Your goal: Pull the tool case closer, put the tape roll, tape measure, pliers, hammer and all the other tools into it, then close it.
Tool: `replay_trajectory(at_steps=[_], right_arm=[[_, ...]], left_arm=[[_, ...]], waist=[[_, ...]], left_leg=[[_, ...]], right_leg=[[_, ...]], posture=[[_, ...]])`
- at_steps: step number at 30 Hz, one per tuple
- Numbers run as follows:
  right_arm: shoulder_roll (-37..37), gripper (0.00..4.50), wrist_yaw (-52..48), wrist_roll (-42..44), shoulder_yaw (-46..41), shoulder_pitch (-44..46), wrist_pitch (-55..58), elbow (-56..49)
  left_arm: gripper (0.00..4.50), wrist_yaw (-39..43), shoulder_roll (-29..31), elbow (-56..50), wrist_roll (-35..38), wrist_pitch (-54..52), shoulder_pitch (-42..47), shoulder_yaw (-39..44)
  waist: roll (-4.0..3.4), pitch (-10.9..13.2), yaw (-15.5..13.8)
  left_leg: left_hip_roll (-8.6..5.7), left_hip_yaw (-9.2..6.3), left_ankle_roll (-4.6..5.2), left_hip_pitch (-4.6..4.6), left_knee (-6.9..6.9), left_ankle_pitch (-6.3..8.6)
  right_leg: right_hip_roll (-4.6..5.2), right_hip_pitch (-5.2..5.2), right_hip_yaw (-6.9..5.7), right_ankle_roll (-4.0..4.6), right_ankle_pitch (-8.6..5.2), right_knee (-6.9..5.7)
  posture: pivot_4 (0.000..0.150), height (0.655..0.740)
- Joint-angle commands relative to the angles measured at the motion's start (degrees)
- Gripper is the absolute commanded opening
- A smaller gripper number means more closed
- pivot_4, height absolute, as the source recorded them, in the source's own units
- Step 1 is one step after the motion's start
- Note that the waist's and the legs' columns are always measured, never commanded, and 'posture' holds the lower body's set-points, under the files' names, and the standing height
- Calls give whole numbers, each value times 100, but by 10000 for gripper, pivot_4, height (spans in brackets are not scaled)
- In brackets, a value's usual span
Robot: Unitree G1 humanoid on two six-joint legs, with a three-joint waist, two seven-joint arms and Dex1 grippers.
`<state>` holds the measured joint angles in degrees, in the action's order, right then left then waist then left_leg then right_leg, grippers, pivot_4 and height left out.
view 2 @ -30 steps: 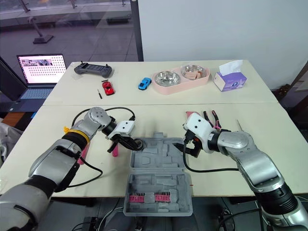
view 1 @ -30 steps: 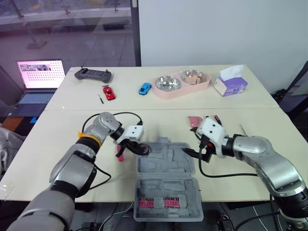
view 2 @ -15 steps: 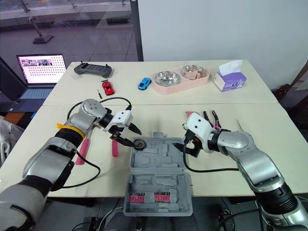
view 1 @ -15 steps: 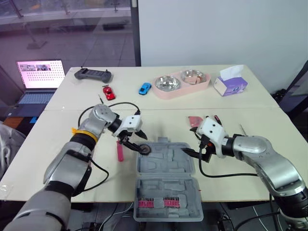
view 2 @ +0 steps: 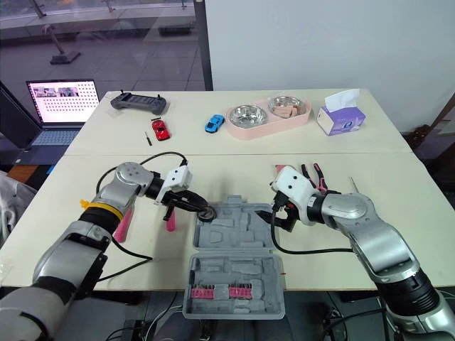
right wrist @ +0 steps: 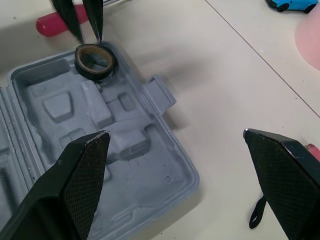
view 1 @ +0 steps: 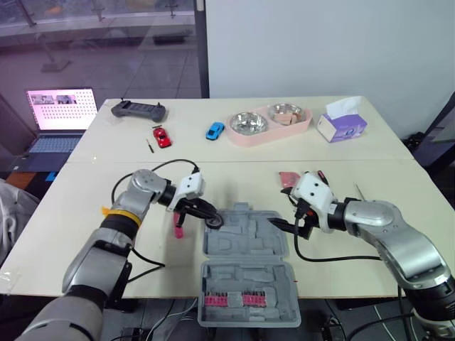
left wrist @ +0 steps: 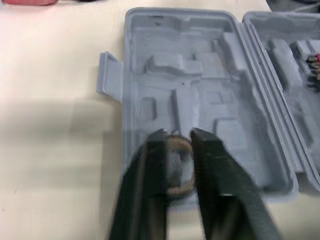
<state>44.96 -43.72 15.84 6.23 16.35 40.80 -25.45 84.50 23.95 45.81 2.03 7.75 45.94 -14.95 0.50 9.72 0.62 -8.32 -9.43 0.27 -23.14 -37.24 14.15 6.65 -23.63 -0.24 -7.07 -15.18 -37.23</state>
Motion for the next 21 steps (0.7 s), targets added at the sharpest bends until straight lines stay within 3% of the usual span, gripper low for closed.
replay_trajectory(at_steps=[1, 11, 21], right_arm=[[-9, 45000, 9, -6, -73, 58, -59, -151], [-57, 45000, 104, 2, -61, -3, -10, -192], [-46, 45000, 146, 20, -109, -37, 58, -237]], left_arm=[[7756, -192, -13, -245, 171, -29, -36, 215], [7756, -723, -114, -227, 43, 273, -408, 242], [7756, -1409, -140, 298, -557, 1117, -806, -40]], waist=[[0, 0, 2], [-1, -2, -2], [0, -9, -13]], left_leg=[[0, 0, 0, 0, 0, 0], [0, 0, -4, 1, 0, -2], [0, 1, -2, 20, 3, -1]], right_leg=[[0, 0, 0, 1, 0, 0], [2, 0, 0, 2, 2, 0], [5, 20, 0, 4, 2, 3]], posture=[[1500, 7400], [1500, 7400], [1500, 7400]])
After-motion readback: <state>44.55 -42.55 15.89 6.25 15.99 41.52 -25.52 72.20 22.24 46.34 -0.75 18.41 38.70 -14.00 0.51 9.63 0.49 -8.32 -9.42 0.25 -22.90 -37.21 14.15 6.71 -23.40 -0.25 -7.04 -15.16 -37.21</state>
